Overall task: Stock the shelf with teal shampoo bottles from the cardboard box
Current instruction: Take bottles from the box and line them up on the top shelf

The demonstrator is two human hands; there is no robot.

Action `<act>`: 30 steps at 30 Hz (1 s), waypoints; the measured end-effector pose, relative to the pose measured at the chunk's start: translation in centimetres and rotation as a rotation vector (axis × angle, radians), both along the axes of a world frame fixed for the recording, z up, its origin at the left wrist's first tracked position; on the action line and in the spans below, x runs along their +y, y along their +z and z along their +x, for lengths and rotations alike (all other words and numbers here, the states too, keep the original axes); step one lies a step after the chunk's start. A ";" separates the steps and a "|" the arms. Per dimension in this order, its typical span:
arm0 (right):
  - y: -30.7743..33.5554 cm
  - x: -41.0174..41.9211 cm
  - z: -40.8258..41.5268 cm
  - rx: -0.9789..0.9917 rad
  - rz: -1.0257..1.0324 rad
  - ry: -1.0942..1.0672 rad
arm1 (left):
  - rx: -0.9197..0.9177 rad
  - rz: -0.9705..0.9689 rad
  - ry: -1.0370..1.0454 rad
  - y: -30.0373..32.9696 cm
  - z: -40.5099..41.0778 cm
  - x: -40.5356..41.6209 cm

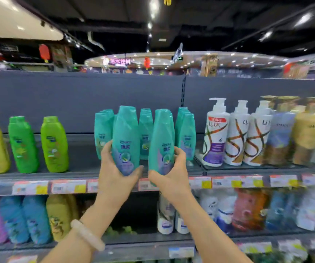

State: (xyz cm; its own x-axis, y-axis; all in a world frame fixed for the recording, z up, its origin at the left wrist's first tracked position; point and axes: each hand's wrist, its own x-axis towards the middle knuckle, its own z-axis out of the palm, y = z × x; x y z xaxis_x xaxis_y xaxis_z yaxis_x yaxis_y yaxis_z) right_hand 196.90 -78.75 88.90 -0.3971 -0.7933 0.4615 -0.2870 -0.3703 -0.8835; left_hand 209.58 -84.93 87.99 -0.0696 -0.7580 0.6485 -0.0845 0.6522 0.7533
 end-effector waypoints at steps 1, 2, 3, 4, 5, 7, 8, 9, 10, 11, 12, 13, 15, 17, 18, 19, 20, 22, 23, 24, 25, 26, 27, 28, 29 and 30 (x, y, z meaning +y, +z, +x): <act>0.2 -0.4 -1.2 0.006 -0.004 -0.026 | -0.001 0.006 -0.008 0.2 -1.3 -0.1; 0.5 -0.8 -2.4 0.018 -0.001 -0.054 | 0.000 0.016 -0.008 0.3 -2.4 -0.4; 0.6 -1.3 -3.6 0.029 0.003 -0.081 | 0.004 0.027 -0.008 0.4 -3.6 -0.5; 0.7 -1.9 -4.8 0.032 0.000 -0.102 | 0.011 0.044 -0.006 0.4 -4.7 -0.6; 0.8 -2.4 -5.9 0.029 -0.008 -0.119 | 0.021 0.061 -0.005 0.5 -5.7 -0.8; 0.7 -3.4 -8.1 0.017 -0.013 -0.156 | 0.057 0.087 0.000 0.5 -7.6 -1.3; 0.6 -3.8 -9.1 0.013 -0.014 -0.173 | 0.076 0.098 0.001 0.3 -8.6 -1.6; 0.2 -4.3 -9.9 0.009 -0.018 -0.183 | 0.084 0.107 0.001 0.1 -9.4 -1.9; -0.1 -4.7 -10.7 0.001 -0.022 -0.187 | 0.081 0.115 0.002 -0.2 -10.2 -2.1; -0.4 -5.2 -11.2 -0.009 -0.020 -0.188 | 0.082 0.120 0.006 -0.5 -10.8 -2.4; -0.8 -5.7 -11.6 -0.016 -0.016 -0.189 | 0.089 0.122 0.016 -0.9 -11.4 -2.7; -1.2 -6.2 -11.8 -0.021 -0.014 -0.194 | 0.091 0.120 0.025 -1.2 -11.8 -3.0; -1.9 -7.3 -11.9 -0.031 0.009 -0.229 | 0.092 0.126 0.034 -1.4 -12.5 -3.5; -2.4 -8.2 -11.8 -0.013 0.036 -0.286 | 0.081 0.130 0.021 -1.3 -12.9 -4.0; -2.5 -8.5 -11.8 0.009 0.046 -0.312 | 0.074 0.125 0.011 -1.2 -13.0 -4.4; -2.6 -8.7 -11.8 0.036 0.059 -0.334 | 0.069 0.123 0.000 -1.3 -13.1 -4.8; -2.7 -8.8 -11.8 0.065 0.076 -0.355 | 0.063 0.126 -0.012 -1.3 -13.2 -5.2; -3.0 -8.9 -11.9 0.123 0.108 -0.400 | 0.048 0.134 -0.036 -1.3 -13.2 -5.6; -3.0 -8.8 -11.9 0.145 0.125 -0.419 | 0.041 0.138 -0.045 -1.3 -13.2 -5.6; -3.0 -8.6 -12.0 0.166 0.146 -0.433 | 0.029 0.141 -0.053 -1.3 -13.1 -5.7; -3.0 -8.3 -11.9 0.189 0.167 -0.441 | 0.014 0.141 -0.062 -1.4 -13.0 -5.9; -2.9 -8.1 -11.9 0.212 0.184 -0.444 | 0.003 0.138 -0.071 -1.5 -12.8 -6.1; -2.9 -7.8 -11.8 0.235 0.194 -0.446 | -0.003 0.135 -0.075 -1.6 -12.6 -6.4; -3.0 -7.5 -11.8 0.257 0.200 -0.450 | -0.001 0.128 -0.077 -1.8 -12.4 -6.6; -3.0 -7.2 -11.7 0.276 0.203 -0.455 | 0.004 0.124 -0.074 -2.0 -12.2 -6.9; -2.9 -7.0 -11.7 0.292 0.208 -0.459 | 0.010 0.122 -0.072 -2.1 -12.0 -6.9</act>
